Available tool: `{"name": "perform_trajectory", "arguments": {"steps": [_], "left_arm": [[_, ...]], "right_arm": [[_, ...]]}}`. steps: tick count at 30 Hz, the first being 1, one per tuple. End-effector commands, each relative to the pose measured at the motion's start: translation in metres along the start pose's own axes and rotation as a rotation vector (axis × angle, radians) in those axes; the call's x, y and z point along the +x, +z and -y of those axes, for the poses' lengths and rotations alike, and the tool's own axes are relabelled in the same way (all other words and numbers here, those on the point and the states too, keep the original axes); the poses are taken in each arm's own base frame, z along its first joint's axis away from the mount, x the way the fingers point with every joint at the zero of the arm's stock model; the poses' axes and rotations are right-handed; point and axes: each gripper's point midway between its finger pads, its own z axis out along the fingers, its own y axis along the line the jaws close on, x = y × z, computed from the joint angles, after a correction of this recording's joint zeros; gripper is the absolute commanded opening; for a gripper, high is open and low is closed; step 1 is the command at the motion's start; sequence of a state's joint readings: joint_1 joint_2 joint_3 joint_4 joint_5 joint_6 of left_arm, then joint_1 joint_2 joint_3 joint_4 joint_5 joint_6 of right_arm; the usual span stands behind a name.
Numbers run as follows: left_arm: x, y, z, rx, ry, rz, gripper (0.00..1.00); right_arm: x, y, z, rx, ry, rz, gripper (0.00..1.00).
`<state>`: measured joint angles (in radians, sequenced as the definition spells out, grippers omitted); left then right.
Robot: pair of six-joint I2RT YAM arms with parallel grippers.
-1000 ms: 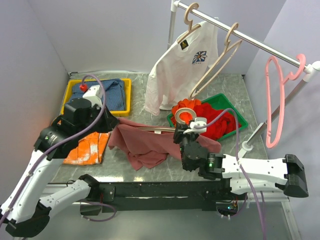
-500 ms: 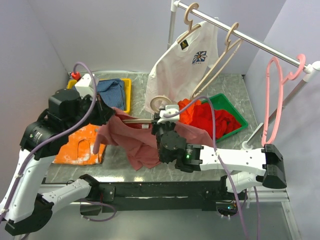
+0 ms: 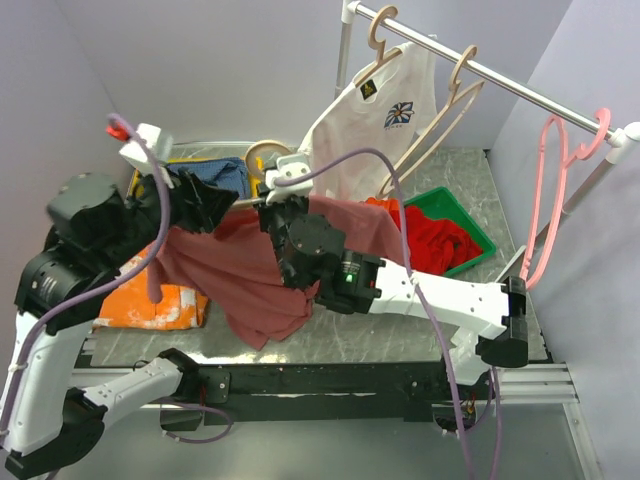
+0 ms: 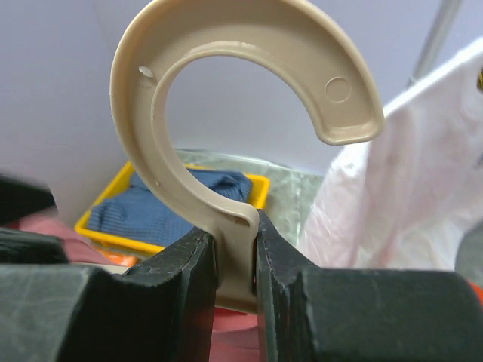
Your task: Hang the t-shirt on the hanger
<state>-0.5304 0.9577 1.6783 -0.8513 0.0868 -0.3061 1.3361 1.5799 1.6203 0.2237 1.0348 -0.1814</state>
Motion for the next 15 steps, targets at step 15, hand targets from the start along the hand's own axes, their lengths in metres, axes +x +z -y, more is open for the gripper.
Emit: {"name": "perform_trajectory", "arguments": {"steps": [15], "left_arm": [[-0.089, -0.041, -0.018, -0.15, 0.05, 0.396, 0.4]], "right_arm": [[-0.021, 0.03, 0.042, -0.044, 0.112, 0.023, 0.0]]}}
